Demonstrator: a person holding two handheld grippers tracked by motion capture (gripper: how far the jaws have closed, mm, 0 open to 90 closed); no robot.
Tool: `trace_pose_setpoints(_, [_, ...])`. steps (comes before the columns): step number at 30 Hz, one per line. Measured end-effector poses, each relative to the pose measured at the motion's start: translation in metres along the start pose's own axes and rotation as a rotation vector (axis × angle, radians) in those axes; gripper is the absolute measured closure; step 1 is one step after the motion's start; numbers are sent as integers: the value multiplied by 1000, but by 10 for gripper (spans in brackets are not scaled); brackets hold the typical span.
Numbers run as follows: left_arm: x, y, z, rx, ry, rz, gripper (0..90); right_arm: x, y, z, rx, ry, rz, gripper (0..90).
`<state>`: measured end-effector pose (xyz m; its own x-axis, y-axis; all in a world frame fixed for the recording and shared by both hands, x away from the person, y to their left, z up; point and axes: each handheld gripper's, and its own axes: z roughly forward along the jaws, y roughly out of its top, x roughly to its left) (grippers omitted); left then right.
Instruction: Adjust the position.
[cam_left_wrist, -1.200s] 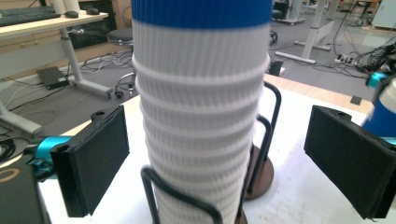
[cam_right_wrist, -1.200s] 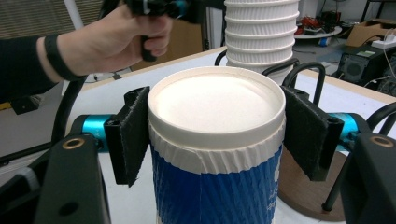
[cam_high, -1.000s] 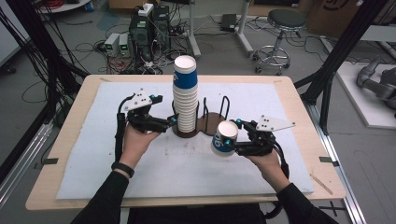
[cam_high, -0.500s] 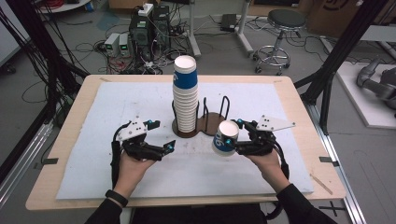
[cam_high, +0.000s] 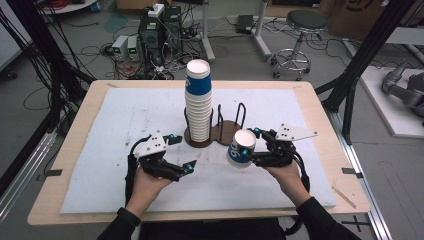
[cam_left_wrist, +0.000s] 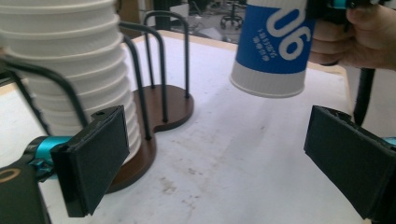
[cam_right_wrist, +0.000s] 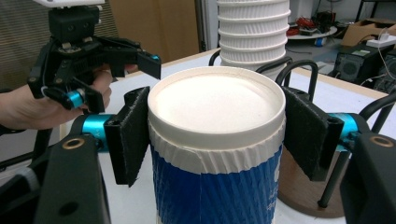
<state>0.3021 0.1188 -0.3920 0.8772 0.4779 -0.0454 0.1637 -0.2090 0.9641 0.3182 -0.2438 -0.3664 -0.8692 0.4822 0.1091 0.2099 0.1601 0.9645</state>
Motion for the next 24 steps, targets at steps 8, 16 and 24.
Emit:
trace_pose_setpoints(8, [-7,-1,17,14,-56,-13,66,2,0,-1,-7,32,16,300])
trace_pose_setpoints(16, [-17,-1,36,21,-125,-10,66,8,0,2,-13,80,17,300])
trace_pose_setpoints(24, [-28,-3,58,46,-182,7,66,14,-2,7,1,122,6,299])
